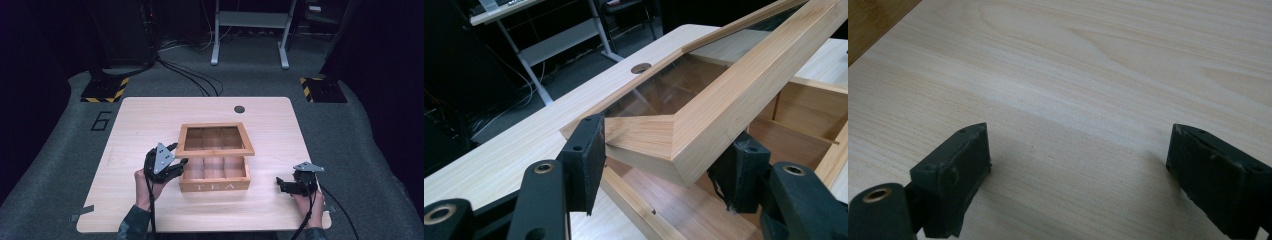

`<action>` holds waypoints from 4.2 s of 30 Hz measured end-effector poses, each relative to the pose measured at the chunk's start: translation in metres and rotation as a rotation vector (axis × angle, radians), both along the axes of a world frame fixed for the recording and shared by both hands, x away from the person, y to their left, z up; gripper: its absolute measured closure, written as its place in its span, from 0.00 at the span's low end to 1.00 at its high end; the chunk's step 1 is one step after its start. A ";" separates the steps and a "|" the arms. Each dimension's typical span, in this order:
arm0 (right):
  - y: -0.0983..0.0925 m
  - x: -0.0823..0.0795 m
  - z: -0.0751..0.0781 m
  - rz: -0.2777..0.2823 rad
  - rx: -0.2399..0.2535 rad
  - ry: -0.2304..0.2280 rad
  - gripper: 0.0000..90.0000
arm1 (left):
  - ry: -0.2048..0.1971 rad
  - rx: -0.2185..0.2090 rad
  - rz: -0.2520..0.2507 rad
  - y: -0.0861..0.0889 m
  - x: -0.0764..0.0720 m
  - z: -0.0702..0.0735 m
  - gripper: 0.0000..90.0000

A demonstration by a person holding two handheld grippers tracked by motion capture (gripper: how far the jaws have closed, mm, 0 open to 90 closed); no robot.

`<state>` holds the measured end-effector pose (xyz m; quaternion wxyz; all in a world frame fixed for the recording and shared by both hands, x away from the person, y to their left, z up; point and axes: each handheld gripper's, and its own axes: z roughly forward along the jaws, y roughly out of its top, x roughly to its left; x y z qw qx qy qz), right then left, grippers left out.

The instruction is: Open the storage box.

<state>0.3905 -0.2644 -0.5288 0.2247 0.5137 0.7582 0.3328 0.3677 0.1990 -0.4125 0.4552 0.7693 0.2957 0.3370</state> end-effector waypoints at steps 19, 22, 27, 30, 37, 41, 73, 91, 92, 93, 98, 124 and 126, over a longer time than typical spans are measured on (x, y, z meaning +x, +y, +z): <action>0.000 0.000 0.000 0.000 0.000 0.000 0.11 | 0.015 0.008 -0.002 0.004 0.014 0.022 0.56; 0.000 0.000 0.000 0.000 0.000 0.000 0.11 | 0.017 0.009 -0.003 0.004 0.016 0.026 0.57; 0.000 0.000 0.000 0.000 0.002 0.000 0.11 | 0.024 0.000 -0.008 0.006 0.021 0.031 0.59; 0.000 0.000 0.000 0.000 0.002 0.000 0.11 | 0.030 -0.005 -0.011 0.007 0.024 0.034 0.60; 0.000 0.000 0.000 0.001 0.001 0.000 0.11 | 0.036 -0.011 -0.019 0.008 0.029 0.039 0.61; 0.000 0.000 0.000 0.001 0.002 0.000 0.11 | 0.044 0.004 -0.027 0.010 0.032 0.043 0.61; 0.000 0.000 0.000 -0.005 0.005 0.000 0.12 | 0.087 -0.011 -0.039 0.011 0.073 0.077 0.64; 0.000 0.000 0.000 -0.005 0.005 0.000 0.12 | 0.084 -0.019 -0.036 0.012 0.079 0.081 0.66; 0.000 0.000 0.000 -0.005 0.005 0.000 0.12 | 0.083 -0.021 -0.036 0.012 0.080 0.081 0.66; 0.000 0.000 0.000 -0.005 0.005 0.000 0.12 | 0.084 -0.019 -0.035 0.012 0.080 0.081 0.66; 0.000 0.000 0.000 -0.005 0.005 0.000 0.12 | 0.090 -0.021 -0.037 0.012 0.080 0.082 0.66; 0.000 0.000 0.000 -0.005 0.005 0.001 0.12 | 0.089 -0.026 -0.042 0.013 0.082 0.082 0.66; 0.000 0.000 0.000 -0.005 0.005 0.001 0.12 | 0.089 -0.024 -0.042 0.013 0.082 0.082 0.66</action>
